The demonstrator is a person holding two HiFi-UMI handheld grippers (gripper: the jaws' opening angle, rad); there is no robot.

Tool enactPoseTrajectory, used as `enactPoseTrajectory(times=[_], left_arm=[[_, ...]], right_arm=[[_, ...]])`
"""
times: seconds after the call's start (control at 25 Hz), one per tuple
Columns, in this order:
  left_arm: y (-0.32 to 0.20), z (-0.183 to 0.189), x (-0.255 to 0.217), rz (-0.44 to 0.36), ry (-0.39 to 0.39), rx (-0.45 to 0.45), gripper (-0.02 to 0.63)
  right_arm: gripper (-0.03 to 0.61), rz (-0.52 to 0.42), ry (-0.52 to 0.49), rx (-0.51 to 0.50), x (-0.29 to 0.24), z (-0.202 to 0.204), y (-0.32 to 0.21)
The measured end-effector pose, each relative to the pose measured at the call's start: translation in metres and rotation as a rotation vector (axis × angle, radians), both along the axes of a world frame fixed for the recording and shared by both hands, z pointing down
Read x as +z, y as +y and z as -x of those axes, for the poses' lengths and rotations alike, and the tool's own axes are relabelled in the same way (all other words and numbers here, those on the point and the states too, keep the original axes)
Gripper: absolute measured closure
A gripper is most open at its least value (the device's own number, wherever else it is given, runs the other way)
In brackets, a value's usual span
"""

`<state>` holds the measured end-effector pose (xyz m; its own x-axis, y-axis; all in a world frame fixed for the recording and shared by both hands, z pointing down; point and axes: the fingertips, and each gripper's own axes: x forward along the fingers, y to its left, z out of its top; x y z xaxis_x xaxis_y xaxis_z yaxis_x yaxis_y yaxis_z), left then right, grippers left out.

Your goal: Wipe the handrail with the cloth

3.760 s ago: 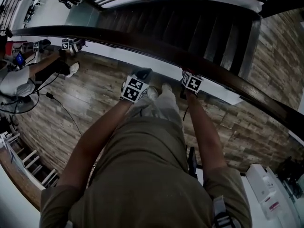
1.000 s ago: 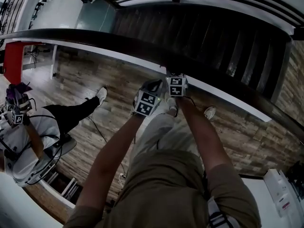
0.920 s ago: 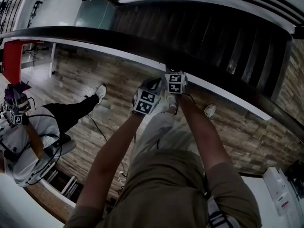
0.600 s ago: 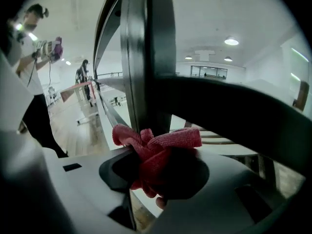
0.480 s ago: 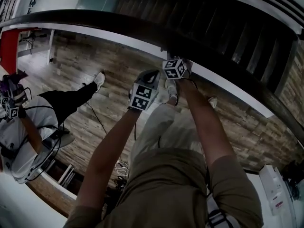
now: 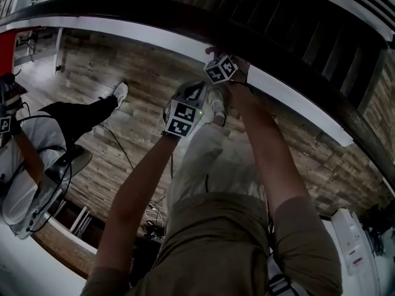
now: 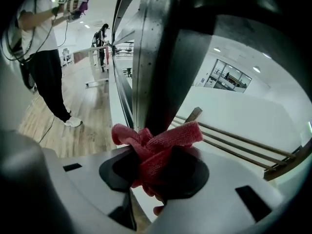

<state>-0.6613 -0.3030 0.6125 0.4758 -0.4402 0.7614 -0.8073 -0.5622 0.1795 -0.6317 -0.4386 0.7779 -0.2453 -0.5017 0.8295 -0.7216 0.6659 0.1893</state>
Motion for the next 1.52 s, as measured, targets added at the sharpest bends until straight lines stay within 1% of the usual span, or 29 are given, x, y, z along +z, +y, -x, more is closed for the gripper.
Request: enactPoseTrajectory(times=[0.08, 0.16, 0.24, 0.44, 0.56, 0.76, 0.96, 1.2, 1.4, 1.52], left_arm=[[0.0, -0.004, 0.002, -0.005, -0.006, 0.002, 0.597], [-0.002, -0.013, 0.002, -0.015, -0.003, -0.001, 0.597], [-0.002, -0.026, 0.006, -0.024, 0.01, -0.005, 0.596], [0.002, -0.056, 0.017, -0.036, 0.02, 0.0, 0.597], [0.007, -0.083, 0.026, -0.032, 0.014, 0.007, 0.597], [0.017, -0.148, 0.04, -0.027, 0.004, 0.019, 0.595], [0.032, -0.226, 0.049, -0.02, -0.017, 0.046, 0.595], [0.055, -0.312, 0.054, -0.014, -0.024, 0.083, 0.595], [0.068, -0.375, 0.051, -0.006, -0.02, 0.14, 0.595], [0.074, -0.404, 0.046, -0.003, -0.018, 0.178, 0.595]], right_arm=[[0.43, 0.018, -0.003, -0.019, 0.0, -0.004, 0.004], [0.43, 0.025, 0.015, -0.036, -0.001, -0.019, 0.01], [0.43, 0.024, 0.036, -0.049, 0.005, -0.039, 0.019], [0.43, -0.02, 0.096, -0.108, 0.009, -0.092, 0.037], [0.43, -0.016, 0.094, -0.106, 0.009, -0.126, 0.049], [0.431, 0.0, 0.061, -0.067, 0.013, -0.189, 0.068], [0.433, 0.03, 0.041, -0.07, 0.013, -0.265, 0.094], [0.433, 0.01, 0.054, -0.068, 0.005, -0.354, 0.121], [0.433, 0.025, 0.058, -0.036, 0.007, -0.419, 0.14], [0.433, 0.032, 0.067, -0.009, 0.001, -0.453, 0.148]])
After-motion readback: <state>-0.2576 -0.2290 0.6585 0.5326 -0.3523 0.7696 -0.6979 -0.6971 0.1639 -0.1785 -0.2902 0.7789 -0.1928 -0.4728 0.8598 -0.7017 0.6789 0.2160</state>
